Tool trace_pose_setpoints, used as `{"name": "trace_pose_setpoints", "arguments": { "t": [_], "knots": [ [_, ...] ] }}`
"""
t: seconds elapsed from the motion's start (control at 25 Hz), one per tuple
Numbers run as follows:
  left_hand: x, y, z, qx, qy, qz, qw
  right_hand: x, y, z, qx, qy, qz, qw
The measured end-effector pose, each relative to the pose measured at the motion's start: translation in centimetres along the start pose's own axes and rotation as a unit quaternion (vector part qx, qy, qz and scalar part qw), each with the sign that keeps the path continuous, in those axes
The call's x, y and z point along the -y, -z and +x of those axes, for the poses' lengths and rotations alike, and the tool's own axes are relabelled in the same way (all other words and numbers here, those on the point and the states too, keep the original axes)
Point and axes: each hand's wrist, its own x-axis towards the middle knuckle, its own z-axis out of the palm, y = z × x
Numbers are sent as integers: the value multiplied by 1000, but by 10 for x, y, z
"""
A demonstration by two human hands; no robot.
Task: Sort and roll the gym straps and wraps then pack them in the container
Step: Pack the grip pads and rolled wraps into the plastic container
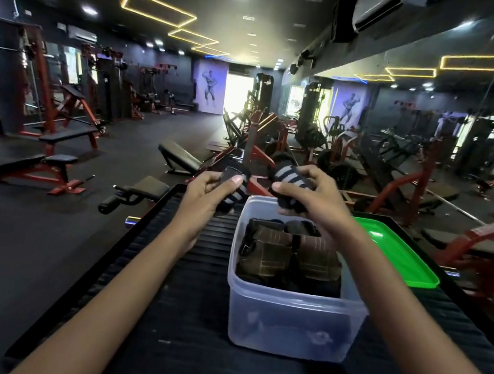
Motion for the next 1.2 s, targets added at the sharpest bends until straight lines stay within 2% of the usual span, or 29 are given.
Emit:
{"name": "trace_pose_setpoints", "arguments": {
  "t": [0.08,0.2,0.32,0.4,0.72,0.96,1.2],
  "knots": [
    [8,-16,11,12,-16,76,997,-11,32,8,-4,23,-75,997],
    [17,-44,30,35,-7,156,987,-31,64,25,-45,38,-125,990],
    [21,-66,48,101,-53,280,953,-48,84,43,-38,57,-191,979],
    [24,-69,59,126,-75,324,935,-59,94,53,-34,72,-240,968],
    [54,-57,70,137,-88,324,932,-92,93,71,21,174,-298,938],
    [56,-55,70,146,-85,327,930,-103,91,77,31,171,-276,945],
    [59,-53,72,190,-86,413,887,-104,95,84,53,172,-351,919]
  ]
}}
